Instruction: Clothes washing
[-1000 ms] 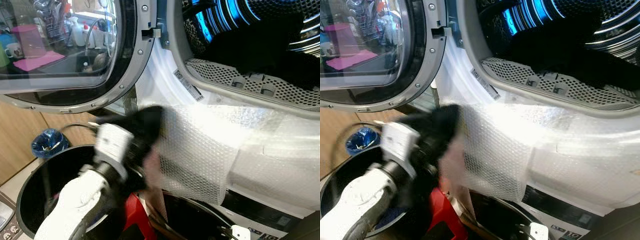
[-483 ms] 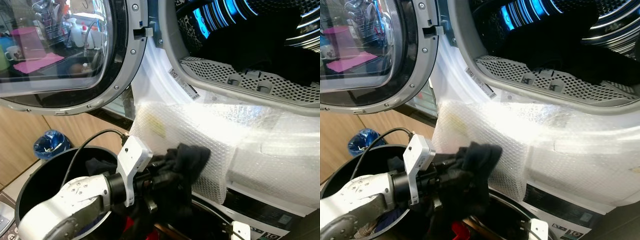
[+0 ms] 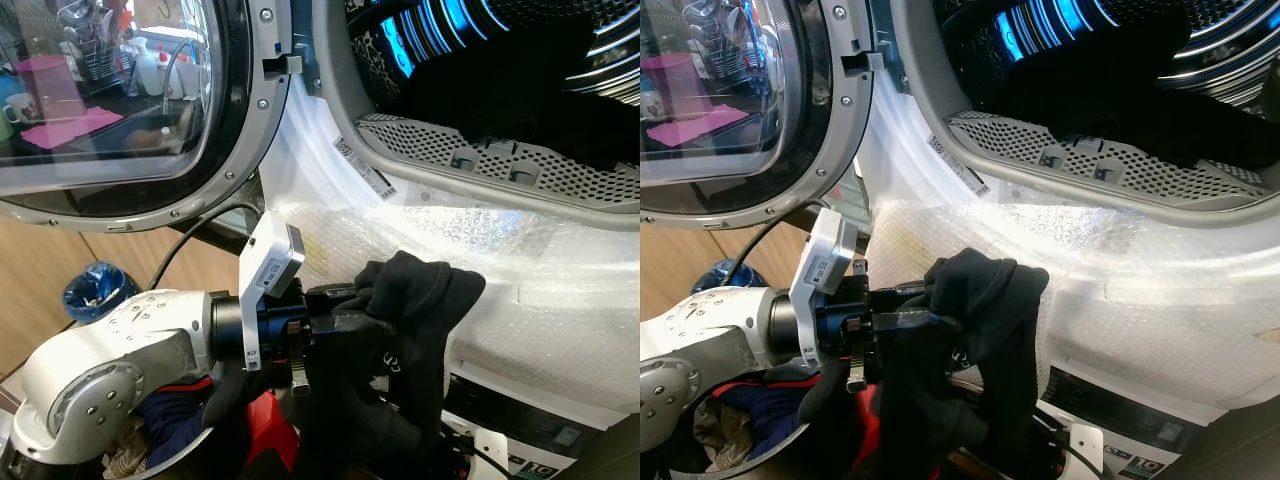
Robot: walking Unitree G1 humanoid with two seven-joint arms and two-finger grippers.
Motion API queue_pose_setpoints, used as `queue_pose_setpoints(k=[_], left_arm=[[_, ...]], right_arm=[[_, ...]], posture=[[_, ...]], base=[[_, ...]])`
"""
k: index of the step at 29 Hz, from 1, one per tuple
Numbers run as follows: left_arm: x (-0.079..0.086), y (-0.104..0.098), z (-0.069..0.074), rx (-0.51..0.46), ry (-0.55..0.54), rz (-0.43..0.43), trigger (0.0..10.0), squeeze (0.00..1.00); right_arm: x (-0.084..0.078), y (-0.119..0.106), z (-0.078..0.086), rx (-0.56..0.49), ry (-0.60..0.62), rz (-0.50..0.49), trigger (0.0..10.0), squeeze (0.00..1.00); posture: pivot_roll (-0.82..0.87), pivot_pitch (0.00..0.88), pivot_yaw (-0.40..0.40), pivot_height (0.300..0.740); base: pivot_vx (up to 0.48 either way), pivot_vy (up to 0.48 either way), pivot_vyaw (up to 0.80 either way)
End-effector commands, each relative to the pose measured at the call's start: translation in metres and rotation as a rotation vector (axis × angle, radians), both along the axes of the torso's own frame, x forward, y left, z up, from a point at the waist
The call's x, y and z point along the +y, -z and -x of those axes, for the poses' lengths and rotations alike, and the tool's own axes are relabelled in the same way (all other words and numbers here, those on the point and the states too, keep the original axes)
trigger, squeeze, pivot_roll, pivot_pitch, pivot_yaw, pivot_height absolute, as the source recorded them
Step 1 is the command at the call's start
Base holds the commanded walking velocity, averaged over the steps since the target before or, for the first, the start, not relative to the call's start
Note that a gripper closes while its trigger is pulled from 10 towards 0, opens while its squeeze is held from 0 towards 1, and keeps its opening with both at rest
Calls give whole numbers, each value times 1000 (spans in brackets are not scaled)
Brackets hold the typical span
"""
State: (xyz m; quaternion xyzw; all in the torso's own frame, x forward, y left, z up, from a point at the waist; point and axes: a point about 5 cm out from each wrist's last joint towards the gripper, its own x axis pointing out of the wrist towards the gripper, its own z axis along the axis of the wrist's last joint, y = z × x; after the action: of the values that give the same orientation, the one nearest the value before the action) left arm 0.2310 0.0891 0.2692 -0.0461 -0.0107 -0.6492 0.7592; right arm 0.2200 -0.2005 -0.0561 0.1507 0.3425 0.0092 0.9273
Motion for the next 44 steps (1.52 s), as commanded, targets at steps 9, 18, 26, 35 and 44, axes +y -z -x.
queue_pose_setpoints(k=[9,18,26,35,44], left_arm=[[16,29,1,51,15,-190,0,0],[33,87,-1,111,-55,-469,0,0],[39,117,-2,99,-71,-558,0,0],[30,130,-2,92,-47,-556,0,0],[5,138,-3,65,32,-499,0,0]], right_arm=[[4,3,5,6,-48,14,10000,0],[-30,-4,19,-1,-392,146,10000,0],[-60,-30,19,-68,-666,112,10000,1000],[-34,-92,-4,-424,-905,-188,10000,1000],[27,-90,28,-397,-1273,-268,10000,1000]], posture=[[35,64,54,740],[7,75,50,740],[-15,85,58,740],[-38,82,63,740],[-52,65,70,740]], base=[[0,0,0],[0,0,0],[0,0,0],[0,0,0],[0,0,0]])
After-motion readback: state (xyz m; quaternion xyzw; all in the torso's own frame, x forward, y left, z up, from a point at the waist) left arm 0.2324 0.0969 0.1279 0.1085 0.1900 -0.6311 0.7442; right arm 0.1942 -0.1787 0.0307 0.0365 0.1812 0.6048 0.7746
